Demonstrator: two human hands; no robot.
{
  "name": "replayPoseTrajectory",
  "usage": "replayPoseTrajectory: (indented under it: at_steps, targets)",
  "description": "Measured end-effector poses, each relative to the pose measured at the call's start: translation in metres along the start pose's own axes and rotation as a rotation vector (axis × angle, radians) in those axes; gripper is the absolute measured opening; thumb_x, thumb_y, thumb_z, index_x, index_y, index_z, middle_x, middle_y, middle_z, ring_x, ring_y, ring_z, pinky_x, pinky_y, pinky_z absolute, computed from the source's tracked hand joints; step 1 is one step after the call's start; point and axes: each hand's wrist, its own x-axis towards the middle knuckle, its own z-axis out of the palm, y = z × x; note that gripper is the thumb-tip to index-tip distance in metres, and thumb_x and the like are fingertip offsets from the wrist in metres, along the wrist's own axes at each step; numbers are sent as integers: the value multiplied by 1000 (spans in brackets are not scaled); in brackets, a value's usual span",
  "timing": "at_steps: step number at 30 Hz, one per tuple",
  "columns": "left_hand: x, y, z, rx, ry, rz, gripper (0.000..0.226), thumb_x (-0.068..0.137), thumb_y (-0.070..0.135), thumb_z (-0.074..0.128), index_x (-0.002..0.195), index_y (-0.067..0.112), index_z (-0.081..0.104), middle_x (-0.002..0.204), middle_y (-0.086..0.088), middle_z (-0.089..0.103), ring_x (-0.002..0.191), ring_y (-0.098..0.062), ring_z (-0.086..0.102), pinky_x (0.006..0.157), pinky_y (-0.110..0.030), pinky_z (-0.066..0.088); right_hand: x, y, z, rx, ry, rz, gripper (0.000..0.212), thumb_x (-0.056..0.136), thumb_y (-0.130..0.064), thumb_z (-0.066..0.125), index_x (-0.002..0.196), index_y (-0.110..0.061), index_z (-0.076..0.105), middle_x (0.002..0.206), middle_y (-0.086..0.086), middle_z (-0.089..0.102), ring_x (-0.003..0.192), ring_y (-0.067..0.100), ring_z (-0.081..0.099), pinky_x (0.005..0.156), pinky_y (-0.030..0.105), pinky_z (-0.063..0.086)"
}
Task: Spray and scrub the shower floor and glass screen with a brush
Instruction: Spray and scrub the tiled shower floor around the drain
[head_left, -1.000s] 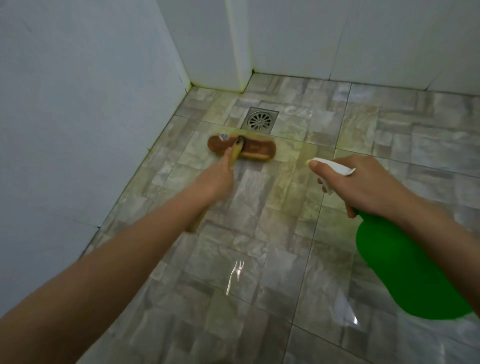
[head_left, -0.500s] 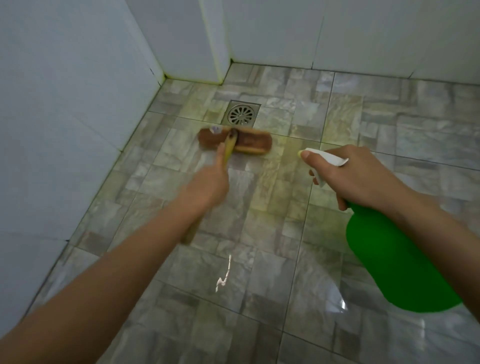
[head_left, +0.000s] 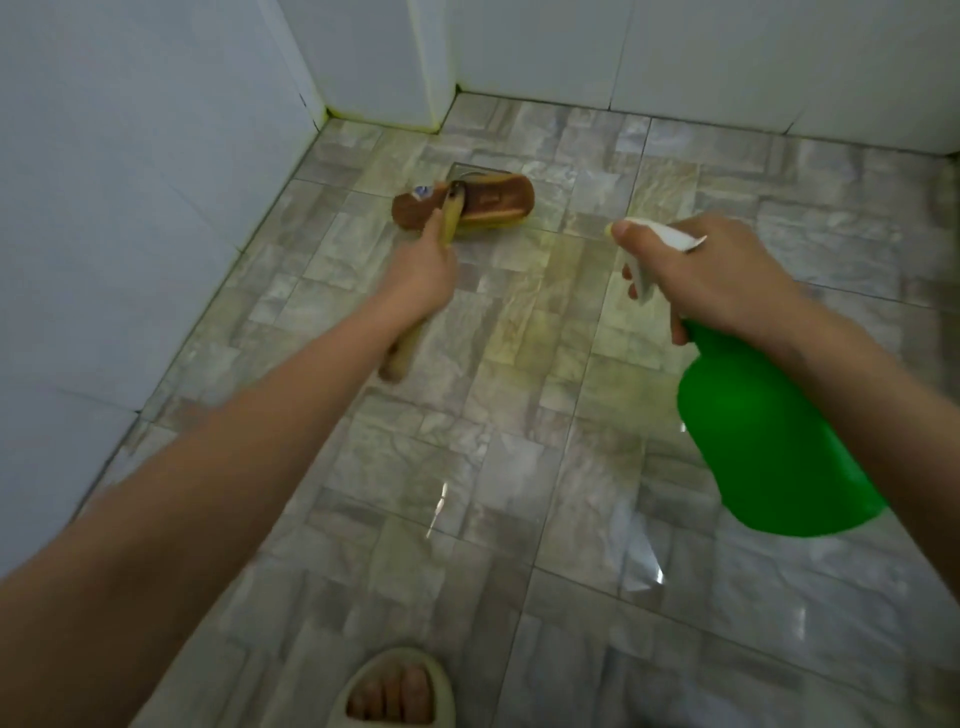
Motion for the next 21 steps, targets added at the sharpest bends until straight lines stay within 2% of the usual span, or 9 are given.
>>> replayPoseTrajectory:
  at_steps: [3, 5, 7, 9, 12, 14, 16, 18, 21]
  targets:
    - [-119, -18, 18, -77, -33, 48, 56, 101, 24, 31, 150, 38, 8, 79, -10, 60, 65, -21, 57, 59, -33, 46, -17, 5, -17, 28, 38, -37, 58, 97, -55, 48, 82, -3, 70, 43, -4, 60, 29, 12, 54, 51, 26, 41]
    - [-210, -24, 29, -52, -221, 63, 65, 101, 21, 28, 142, 56, -8, 60, 2, 48, 47, -9, 46, 43, -21, 38, -26, 7, -23, 13, 24, -47, 57, 97, -55, 48, 82, -4, 70, 40, -6, 59, 28, 11, 53, 51, 27, 41]
    - [-275, -23, 42, 14, -435, 27, 78, 101, 21, 28, 121, 71, -28, 59, 2, 47, 46, -5, 46, 46, -20, 38, -33, 10, -27, -9, 6, -54, 57, 98, -55, 47, 83, -5, 69, 36, -13, 56, 27, 9, 51, 51, 27, 41]
    - [-292, -21, 57, 55, -500, 25, 84, 101, 21, 30, 112, 73, -35, 70, -2, 56, 50, -5, 49, 53, -22, 40, -36, 11, -28, -3, 8, -66, 57, 97, -56, 47, 84, -5, 70, 38, -12, 57, 28, 9, 52, 51, 27, 41]
    - [-245, -10, 73, 133, -341, 134, 83, 100, 19, 33, 123, 65, -32, 67, -1, 54, 52, -12, 49, 52, -29, 41, -36, 10, -26, 2, 11, -79, 58, 97, -56, 46, 86, -5, 71, 42, -10, 60, 29, 9, 53, 53, 26, 39]
    - [-197, 1, 76, 114, -230, 96, 75, 100, 16, 33, 141, 51, -19, 60, 0, 45, 52, -16, 47, 51, -32, 37, -35, 8, -23, 3, -7, -85, 58, 97, -57, 46, 87, -6, 72, 41, -16, 59, 30, 9, 55, 53, 27, 39]
    - [-184, 10, 75, 96, -217, 14, 73, 99, 13, 33, 147, 42, -14, 60, -1, 45, 51, -16, 46, 49, -30, 35, -35, 7, -20, 15, -25, -96, 59, 96, -57, 46, 87, -4, 72, 41, -17, 59, 30, 11, 55, 53, 27, 40]
    - [-219, 10, 75, 44, -234, -10, 80, 98, 11, 34, 142, 49, -21, 60, 1, 46, 49, -12, 44, 47, -27, 38, -36, 7, -17, 12, -50, -105, 61, 97, -57, 46, 86, -3, 71, 38, -15, 58, 29, 10, 53, 54, 28, 40]
    - [-276, 8, 71, 14, -353, 40, 85, 98, 14, 31, 125, 62, -33, 63, 3, 45, 53, -12, 43, 72, -33, 50, -37, 10, -13, -29, -94, -93, 60, 98, -56, 44, 85, -4, 71, 35, -10, 56, 29, 9, 52, 53, 27, 41]
